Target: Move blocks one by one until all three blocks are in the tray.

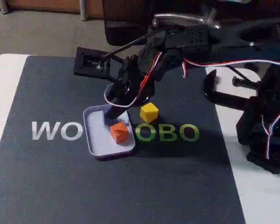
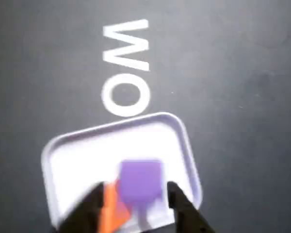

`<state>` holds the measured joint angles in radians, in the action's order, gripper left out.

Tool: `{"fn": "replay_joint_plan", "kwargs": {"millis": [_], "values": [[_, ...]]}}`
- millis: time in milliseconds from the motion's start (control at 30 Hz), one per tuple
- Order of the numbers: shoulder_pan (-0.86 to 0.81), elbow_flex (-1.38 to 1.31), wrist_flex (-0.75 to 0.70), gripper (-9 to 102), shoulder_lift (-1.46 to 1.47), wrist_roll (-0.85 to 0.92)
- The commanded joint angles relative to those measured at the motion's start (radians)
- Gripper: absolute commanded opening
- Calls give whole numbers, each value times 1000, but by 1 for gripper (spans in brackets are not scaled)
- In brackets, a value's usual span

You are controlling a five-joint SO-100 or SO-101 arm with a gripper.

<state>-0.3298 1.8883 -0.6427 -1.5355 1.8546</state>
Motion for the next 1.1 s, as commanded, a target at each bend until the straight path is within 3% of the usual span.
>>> {"fn": "replay_joint_plan", "kwargs": {"millis": [0, 200, 500, 667, 1067], "values": [[-18, -12, 12, 17, -18, 14], [-64, 63, -43, 17, -155, 89], [-169, 150, -333, 17, -468, 442], [-201, 212, -336, 15, -545, 580], [-187, 221, -256, 15, -456, 592]]}}
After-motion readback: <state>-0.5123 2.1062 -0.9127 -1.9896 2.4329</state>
